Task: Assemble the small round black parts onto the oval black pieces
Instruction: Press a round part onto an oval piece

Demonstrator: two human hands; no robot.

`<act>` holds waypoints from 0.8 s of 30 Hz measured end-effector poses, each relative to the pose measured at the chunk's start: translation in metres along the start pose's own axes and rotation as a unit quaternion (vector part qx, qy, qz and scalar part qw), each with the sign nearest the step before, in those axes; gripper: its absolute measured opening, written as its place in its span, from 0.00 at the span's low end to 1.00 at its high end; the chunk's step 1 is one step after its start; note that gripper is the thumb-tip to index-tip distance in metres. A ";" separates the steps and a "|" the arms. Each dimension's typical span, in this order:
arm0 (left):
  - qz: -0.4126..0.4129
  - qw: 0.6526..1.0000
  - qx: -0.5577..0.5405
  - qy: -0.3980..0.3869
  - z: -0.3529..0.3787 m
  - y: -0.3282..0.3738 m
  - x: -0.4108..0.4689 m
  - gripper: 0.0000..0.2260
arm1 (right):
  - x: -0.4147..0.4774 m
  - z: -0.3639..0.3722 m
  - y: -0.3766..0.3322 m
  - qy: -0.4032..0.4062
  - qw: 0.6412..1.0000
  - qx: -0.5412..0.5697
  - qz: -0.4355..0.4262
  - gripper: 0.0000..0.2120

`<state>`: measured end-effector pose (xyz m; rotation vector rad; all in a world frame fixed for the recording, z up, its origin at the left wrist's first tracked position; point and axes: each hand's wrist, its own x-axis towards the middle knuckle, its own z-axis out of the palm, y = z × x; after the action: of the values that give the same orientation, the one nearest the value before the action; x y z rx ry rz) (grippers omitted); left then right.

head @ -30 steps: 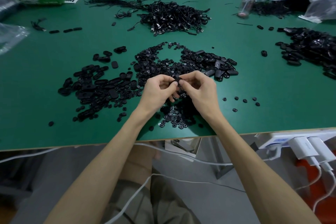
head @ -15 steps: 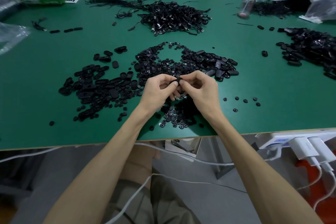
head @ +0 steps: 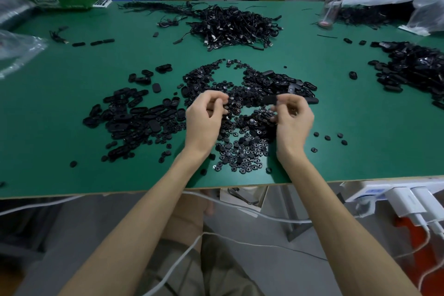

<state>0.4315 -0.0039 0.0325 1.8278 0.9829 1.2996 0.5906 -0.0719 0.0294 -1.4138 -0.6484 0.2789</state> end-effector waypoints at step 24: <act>-0.078 0.874 0.480 0.010 -0.143 -0.053 0.040 0.11 | -0.005 0.015 0.004 -0.230 0.904 -0.339 -0.126 0.24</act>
<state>0.2932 0.0710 0.0438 2.3397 1.9778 0.7426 0.5787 -0.0616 0.0248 -1.9174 -1.4046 0.1849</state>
